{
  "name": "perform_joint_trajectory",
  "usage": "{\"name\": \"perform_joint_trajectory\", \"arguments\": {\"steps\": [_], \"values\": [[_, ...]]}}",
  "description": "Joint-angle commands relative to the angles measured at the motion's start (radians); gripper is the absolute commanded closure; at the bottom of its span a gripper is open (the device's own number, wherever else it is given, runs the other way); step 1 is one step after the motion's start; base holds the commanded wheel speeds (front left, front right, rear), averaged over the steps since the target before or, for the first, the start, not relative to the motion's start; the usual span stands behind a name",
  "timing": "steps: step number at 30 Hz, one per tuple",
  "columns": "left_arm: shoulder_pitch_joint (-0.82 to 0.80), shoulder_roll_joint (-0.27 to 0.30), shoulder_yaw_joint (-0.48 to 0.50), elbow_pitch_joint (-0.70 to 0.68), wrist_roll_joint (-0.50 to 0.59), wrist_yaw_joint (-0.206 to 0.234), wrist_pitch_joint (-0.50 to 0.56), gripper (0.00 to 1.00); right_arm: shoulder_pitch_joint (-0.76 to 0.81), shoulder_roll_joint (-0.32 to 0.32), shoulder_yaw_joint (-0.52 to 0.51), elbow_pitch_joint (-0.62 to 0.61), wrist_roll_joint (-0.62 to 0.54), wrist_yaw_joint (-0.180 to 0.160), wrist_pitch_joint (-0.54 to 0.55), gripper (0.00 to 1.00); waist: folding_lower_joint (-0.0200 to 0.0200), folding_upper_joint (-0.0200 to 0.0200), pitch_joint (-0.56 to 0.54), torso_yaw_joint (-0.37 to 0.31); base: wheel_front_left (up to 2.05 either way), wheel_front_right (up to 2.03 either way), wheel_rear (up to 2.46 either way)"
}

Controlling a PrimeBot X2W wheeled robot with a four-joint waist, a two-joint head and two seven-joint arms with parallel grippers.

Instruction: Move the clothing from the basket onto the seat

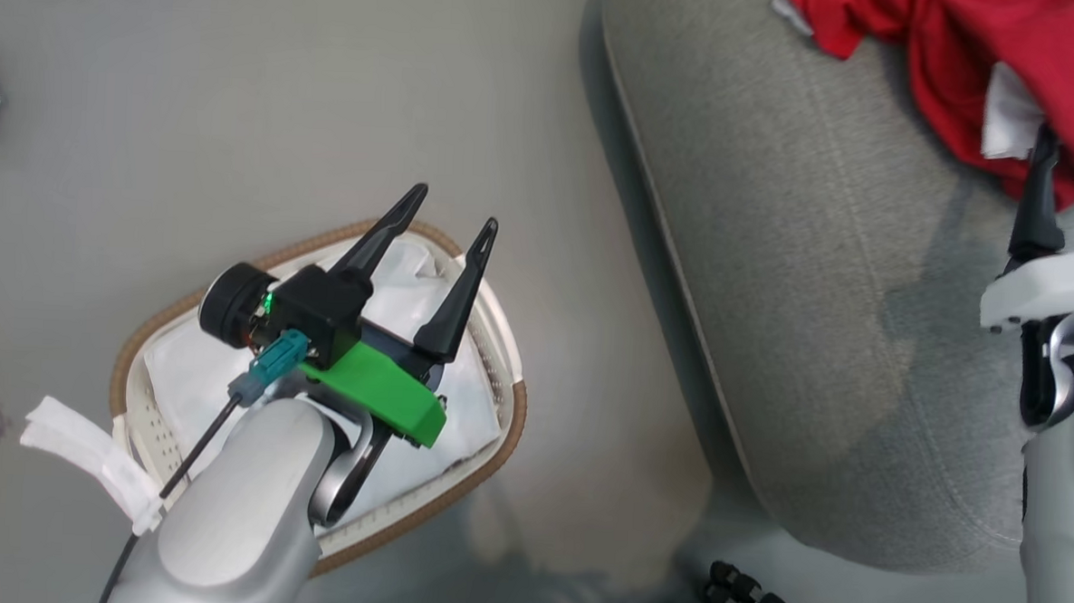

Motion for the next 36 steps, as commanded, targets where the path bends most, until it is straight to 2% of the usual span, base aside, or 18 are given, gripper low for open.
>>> {"name": "perform_joint_trajectory", "arguments": {"steps": [1,8,17,26,36], "values": [[0.030,-0.008,0.013,0.005,0.003,-0.003,0.000,0.00,0.036,0.001,0.007,-0.016,0.010,-0.001,0.000,0.00,-0.0001,0.0000,-0.094,-0.045,0.00,0.00,0.00],[0.111,-0.043,0.091,0.014,0.020,-0.003,0.000,0.00,0.118,0.008,0.088,-0.104,0.059,-0.001,0.000,0.00,-0.0001,0.0000,-0.186,-0.027,0.00,0.00,0.00],[0.200,-0.094,0.223,0.010,0.047,-0.003,0.000,0.00,0.168,0.023,0.196,-0.187,0.126,-0.001,0.000,0.00,-0.0001,0.0000,-0.265,0.081,0.00,0.00,0.00],[0.273,-0.138,0.402,0.006,0.106,-0.003,0.000,0.00,0.186,0.054,0.287,-0.171,0.115,-0.001,0.000,0.00,-0.0001,0.0000,-0.327,0.210,0.00,0.00,0.00],[0.360,-0.171,0.577,0.025,0.185,-0.003,0.000,0.00,0.243,0.061,0.314,-0.139,0.136,-0.001,0.000,0.00,-0.0001,0.0000,-0.401,0.312,0.00,0.00,0.00]]}}
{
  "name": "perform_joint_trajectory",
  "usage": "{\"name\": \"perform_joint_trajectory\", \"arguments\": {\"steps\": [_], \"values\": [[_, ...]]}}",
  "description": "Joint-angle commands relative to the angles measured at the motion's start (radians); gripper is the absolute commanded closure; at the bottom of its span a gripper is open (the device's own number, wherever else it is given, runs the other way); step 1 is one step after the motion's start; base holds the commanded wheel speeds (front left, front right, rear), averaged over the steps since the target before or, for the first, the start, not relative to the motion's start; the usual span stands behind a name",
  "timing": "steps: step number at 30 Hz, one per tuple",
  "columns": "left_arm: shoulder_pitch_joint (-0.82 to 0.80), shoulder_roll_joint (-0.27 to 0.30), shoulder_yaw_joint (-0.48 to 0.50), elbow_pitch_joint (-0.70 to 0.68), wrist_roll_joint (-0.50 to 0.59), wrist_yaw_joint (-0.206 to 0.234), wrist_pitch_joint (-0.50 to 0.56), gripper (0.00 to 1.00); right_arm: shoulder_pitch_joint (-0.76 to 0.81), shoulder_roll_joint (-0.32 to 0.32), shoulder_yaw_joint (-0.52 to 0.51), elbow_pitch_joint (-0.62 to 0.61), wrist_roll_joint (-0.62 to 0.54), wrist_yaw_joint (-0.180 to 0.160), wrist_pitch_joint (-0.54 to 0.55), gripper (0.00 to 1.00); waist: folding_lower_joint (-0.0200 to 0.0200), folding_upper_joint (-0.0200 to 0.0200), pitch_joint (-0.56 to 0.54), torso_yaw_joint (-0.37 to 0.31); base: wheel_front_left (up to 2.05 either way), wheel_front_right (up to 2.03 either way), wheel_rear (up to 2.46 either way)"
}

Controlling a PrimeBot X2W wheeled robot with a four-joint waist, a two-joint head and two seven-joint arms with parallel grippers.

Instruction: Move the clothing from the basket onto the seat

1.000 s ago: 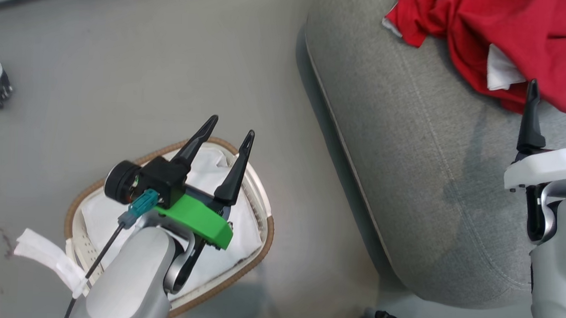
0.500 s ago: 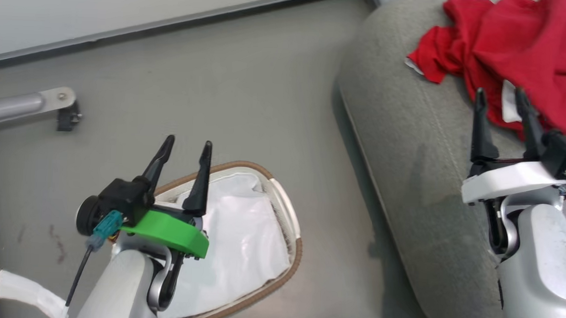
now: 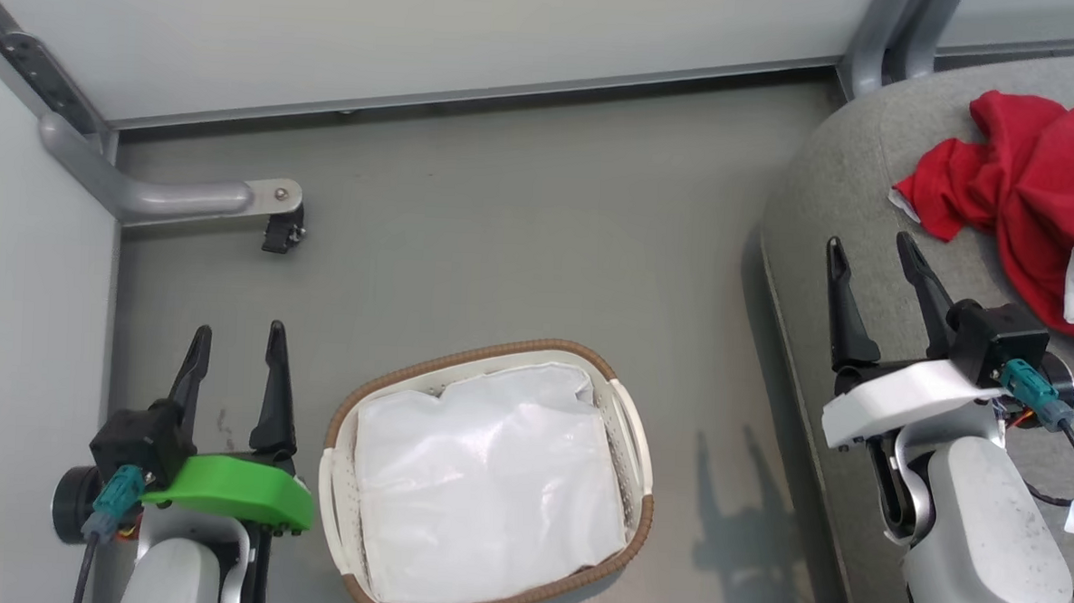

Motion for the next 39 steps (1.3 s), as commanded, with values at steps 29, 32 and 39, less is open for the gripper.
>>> {"name": "perform_joint_trajectory", "arguments": {"steps": [29,32,39], "values": [[0.207,-0.017,0.076,0.024,-0.121,0.000,0.031,1.00,0.226,0.006,0.036,0.059,0.133,0.000,0.036,1.00,0.0000,0.0000,-0.185,0.057,0.00,0.00,0.00],[0.203,-0.017,0.079,0.019,-0.169,0.000,0.044,1.00,0.230,0.006,0.032,0.051,0.184,0.000,0.048,1.00,0.0000,0.0000,-0.186,0.057,0.00,0.00,0.00],[0.192,-0.016,0.085,0.006,-0.287,0.000,0.077,1.00,0.238,0.005,0.023,0.030,0.313,0.000,0.078,1.00,0.0000,0.0000,-0.189,0.058,0.00,0.00,0.00]]}}
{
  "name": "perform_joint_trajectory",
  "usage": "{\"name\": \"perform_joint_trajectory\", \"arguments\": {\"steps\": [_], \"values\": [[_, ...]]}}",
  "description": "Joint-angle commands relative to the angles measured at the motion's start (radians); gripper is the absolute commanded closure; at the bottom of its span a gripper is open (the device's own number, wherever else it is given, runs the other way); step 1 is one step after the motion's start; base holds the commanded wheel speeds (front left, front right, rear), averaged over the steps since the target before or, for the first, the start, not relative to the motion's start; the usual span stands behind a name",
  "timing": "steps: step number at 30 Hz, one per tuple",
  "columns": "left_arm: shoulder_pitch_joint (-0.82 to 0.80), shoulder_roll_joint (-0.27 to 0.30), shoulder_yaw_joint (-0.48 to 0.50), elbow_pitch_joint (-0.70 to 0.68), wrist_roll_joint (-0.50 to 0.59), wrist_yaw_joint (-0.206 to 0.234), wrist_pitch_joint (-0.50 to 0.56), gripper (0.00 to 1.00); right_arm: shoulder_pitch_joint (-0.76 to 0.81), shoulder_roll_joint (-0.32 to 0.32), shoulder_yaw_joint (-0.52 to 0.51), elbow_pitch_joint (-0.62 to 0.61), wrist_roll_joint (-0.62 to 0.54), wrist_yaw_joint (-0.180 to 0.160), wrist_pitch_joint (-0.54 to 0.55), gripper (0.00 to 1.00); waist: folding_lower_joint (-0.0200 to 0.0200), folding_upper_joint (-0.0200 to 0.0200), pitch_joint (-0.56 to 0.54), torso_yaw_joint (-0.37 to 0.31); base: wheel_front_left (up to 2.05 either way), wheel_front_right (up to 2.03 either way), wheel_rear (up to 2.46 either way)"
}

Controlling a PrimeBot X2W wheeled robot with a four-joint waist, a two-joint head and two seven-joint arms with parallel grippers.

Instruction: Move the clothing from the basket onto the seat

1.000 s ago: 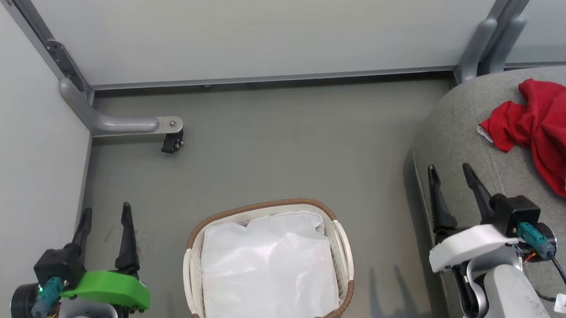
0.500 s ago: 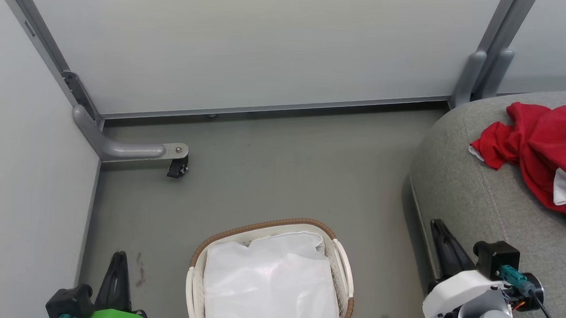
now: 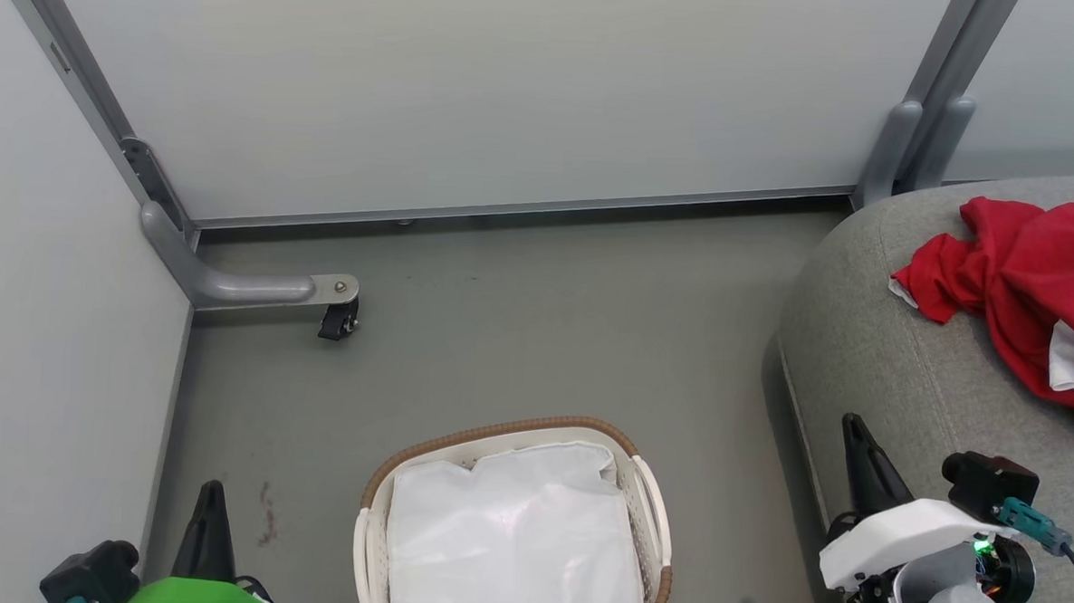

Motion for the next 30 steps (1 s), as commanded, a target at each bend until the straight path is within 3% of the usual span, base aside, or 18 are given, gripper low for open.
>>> {"name": "perform_joint_trajectory", "arguments": {"steps": [1,30], "values": [[-0.028,0.004,0.006,-0.020,-0.042,0.000,0.009,1.00,-0.003,-0.004,-0.007,-0.023,0.046,0.000,0.009,1.00,0.0001,0.0000,-0.001,0.000,0.00,0.00,0.00],[-0.069,0.006,0.029,-0.058,-0.435,-0.001,0.120,1.00,0.014,-0.008,-0.047,-0.080,0.470,0.000,0.119,1.00,0.0001,0.0000,-0.012,0.004,0.00,0.00,0.00]]}}
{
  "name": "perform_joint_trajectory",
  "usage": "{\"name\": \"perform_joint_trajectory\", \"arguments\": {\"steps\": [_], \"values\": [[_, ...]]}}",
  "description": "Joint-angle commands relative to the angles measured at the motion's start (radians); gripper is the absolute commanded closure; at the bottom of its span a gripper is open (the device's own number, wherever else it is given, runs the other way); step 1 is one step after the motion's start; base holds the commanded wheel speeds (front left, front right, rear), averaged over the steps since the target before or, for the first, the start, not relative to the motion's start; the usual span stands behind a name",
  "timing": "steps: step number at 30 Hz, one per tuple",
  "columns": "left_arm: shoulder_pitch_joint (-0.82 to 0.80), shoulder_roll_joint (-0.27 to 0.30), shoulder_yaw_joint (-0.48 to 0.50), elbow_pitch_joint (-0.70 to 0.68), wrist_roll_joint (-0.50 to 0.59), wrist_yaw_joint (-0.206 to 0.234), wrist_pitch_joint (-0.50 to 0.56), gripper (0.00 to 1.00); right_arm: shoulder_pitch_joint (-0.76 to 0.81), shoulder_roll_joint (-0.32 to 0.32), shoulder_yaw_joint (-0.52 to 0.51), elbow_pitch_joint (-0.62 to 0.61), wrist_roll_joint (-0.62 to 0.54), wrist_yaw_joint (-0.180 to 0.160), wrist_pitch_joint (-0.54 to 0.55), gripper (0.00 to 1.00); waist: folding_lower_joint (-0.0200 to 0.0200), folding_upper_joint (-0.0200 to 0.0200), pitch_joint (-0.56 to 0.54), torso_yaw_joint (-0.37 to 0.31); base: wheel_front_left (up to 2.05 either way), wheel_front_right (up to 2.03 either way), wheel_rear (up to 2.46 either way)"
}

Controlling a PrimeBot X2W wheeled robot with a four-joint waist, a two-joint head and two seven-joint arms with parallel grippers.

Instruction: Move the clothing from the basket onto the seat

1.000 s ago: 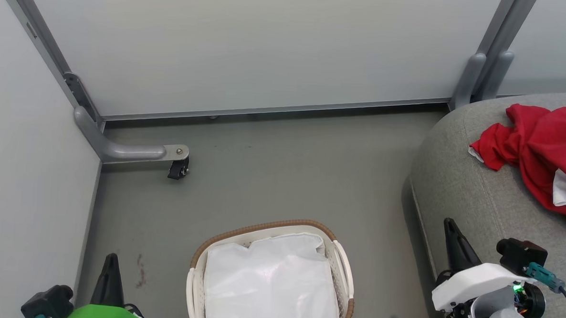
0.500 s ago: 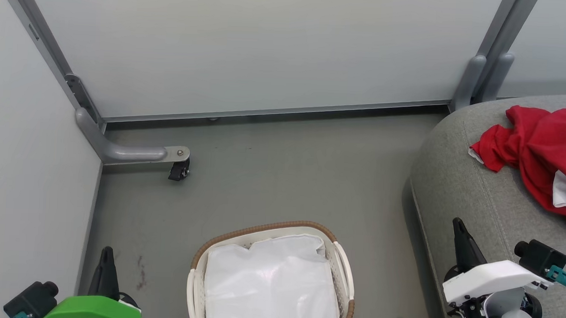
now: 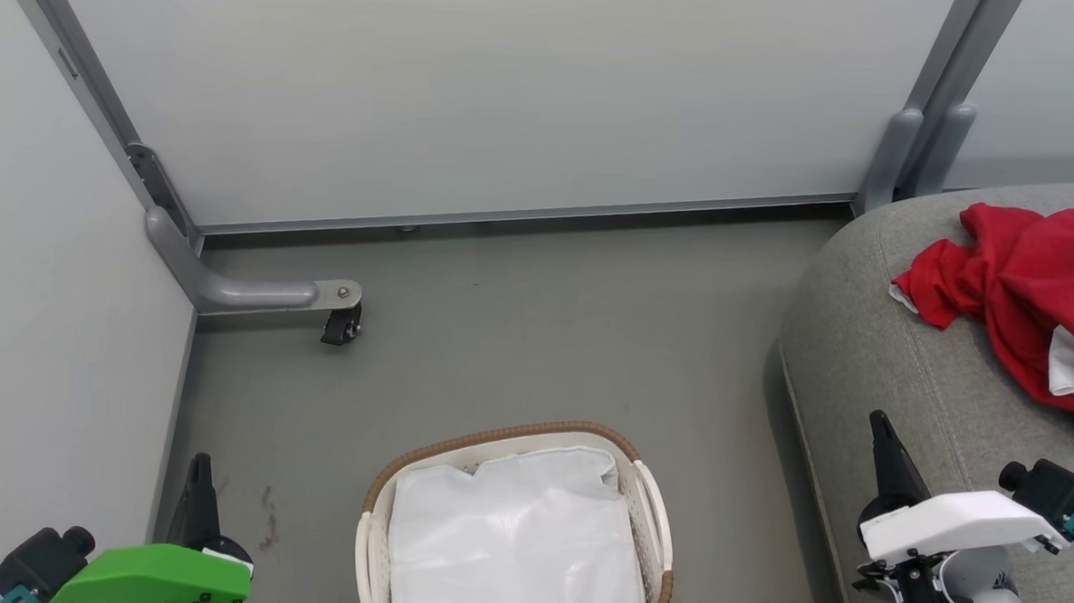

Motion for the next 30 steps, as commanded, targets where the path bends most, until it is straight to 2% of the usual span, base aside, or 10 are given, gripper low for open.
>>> {"name": "perform_joint_trajectory", "arguments": {"steps": [1,30], "values": [[-0.029,0.006,0.007,-0.016,-0.031,-0.001,0.009,1.00,-0.001,-0.006,-0.006,-0.018,0.035,0.000,0.008,1.00,0.0000,0.0000,-0.001,0.000,0.00,0.00,0.00],[-0.058,0.008,0.024,-0.043,-0.324,-0.002,0.092,1.00,0.013,-0.009,-0.036,-0.059,0.351,-0.001,0.091,1.00,0.0000,0.0000,-0.012,0.004,0.00,0.00,0.00]]}}
